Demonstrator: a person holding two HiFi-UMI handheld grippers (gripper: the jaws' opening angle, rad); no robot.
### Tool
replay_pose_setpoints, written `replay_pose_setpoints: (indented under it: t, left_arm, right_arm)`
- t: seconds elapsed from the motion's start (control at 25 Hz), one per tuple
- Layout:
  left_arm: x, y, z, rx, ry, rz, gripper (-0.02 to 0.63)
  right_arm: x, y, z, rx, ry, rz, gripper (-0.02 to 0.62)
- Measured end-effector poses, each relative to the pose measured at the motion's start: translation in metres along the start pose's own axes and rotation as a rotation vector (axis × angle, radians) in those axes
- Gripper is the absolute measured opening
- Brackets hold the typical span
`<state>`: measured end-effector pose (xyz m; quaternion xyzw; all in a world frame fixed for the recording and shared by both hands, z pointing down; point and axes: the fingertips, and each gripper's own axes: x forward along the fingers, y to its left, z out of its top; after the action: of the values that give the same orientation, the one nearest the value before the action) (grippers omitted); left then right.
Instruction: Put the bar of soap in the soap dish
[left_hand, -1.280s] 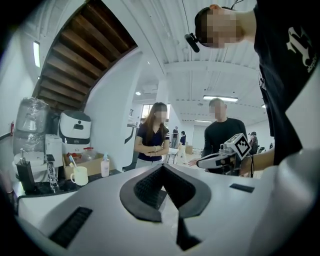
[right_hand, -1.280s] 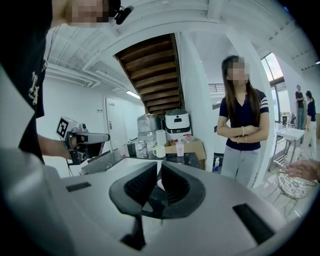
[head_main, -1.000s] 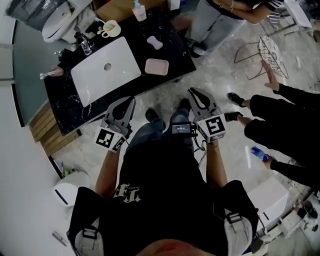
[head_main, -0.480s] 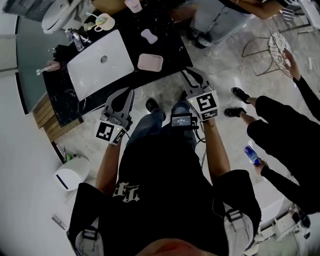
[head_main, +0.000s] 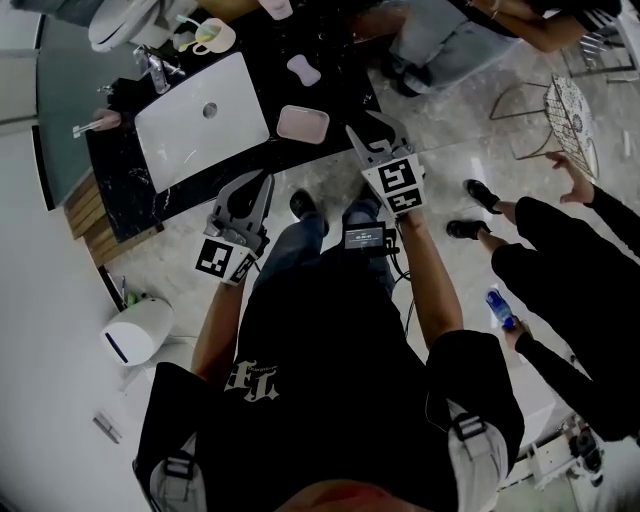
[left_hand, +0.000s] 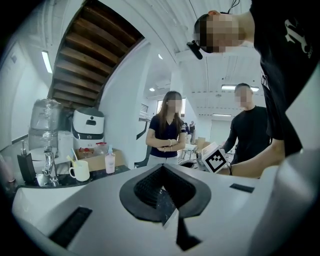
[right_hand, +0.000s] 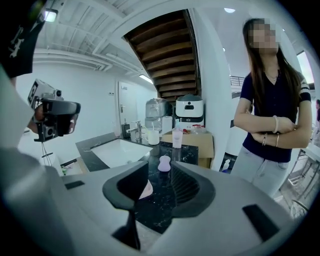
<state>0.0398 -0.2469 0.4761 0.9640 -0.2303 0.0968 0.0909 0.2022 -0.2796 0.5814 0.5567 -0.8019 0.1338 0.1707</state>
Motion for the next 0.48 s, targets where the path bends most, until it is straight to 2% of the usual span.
replay_pose_setpoints:
  t: [0.48]
  left_arm:
    - [-0.006, 0.025, -0.009, -0.033, 0.017, 0.063, 0.008]
  right_arm:
    - [0.091, -0.013, -0.008, 0.002, 0.079, 0.015, 0.179]
